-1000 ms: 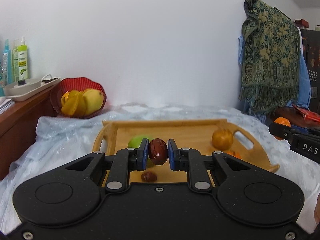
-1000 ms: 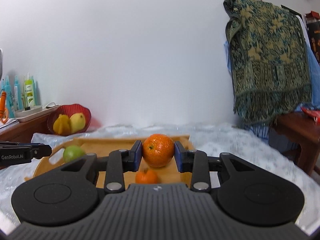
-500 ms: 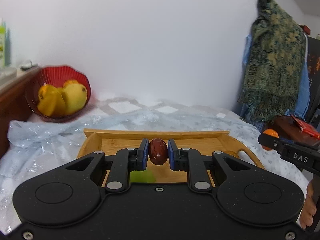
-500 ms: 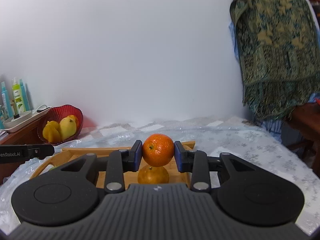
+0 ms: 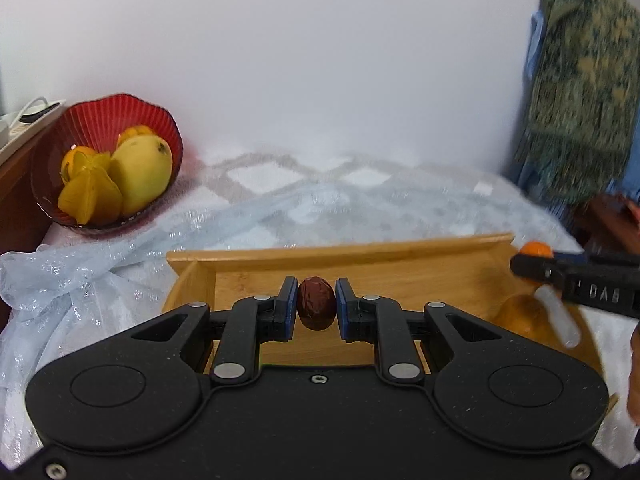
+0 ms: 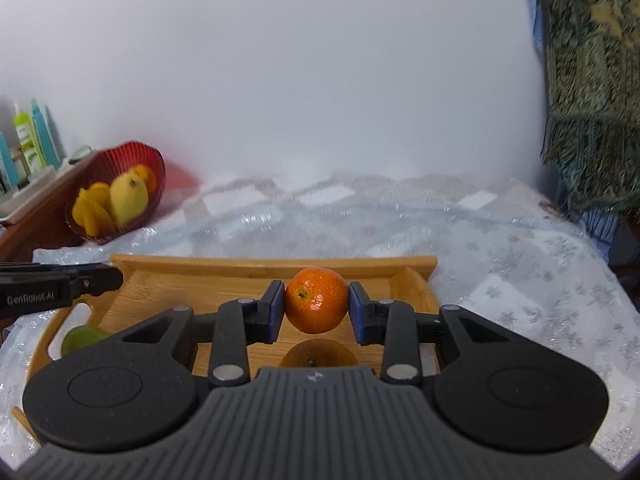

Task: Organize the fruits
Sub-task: 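Carry the red date with the left tool while the right tool carries the tangerine onto the tray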

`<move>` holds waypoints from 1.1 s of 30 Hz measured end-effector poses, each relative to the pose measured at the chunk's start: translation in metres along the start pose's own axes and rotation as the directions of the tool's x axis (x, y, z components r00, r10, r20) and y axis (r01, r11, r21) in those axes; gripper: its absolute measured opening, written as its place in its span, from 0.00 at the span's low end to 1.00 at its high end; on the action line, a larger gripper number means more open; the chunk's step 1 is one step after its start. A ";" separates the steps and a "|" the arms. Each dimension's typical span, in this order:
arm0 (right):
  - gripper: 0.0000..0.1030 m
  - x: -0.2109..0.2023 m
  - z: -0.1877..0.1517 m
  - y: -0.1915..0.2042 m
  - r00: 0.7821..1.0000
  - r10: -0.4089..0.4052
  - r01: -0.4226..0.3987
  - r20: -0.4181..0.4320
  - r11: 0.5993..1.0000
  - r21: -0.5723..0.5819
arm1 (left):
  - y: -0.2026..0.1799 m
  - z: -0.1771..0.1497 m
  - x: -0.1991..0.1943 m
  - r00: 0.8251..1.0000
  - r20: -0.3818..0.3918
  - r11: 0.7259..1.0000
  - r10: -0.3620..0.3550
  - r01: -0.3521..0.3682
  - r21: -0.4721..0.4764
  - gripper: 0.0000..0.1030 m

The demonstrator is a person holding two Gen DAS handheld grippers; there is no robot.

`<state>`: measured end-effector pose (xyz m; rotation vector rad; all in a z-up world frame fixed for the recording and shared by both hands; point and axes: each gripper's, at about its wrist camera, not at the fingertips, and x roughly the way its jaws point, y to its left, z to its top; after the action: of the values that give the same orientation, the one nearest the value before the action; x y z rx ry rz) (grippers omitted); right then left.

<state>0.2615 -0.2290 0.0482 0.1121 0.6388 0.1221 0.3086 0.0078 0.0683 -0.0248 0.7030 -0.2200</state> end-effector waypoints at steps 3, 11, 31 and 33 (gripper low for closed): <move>0.37 0.014 0.004 -0.005 0.999 -0.004 0.005 -0.040 1.000 0.020 | 0.004 0.000 0.011 0.999 -0.038 1.000 -0.014 0.013 -0.023 0.18; 0.38 0.039 0.004 -0.014 0.991 -0.017 0.026 -0.132 0.998 0.060 | 0.015 -0.001 0.031 0.994 -0.108 0.998 -0.014 0.007 -0.064 0.18; 0.38 0.052 0.001 -0.017 0.990 -0.011 0.021 -0.139 0.997 0.074 | 0.019 -0.006 0.048 0.989 -0.149 0.997 -0.012 0.000 -0.081 0.18; 0.38 0.052 0.001 -0.017 0.990 -0.012 0.023 -0.142 0.997 0.076 | 0.019 -0.007 0.048 0.989 -0.147 0.997 -0.011 -0.001 -0.081 0.18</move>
<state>0.3054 -0.2384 0.0160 0.1738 0.7859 0.0892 0.3436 0.0170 0.0304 -0.0887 0.8590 -0.1990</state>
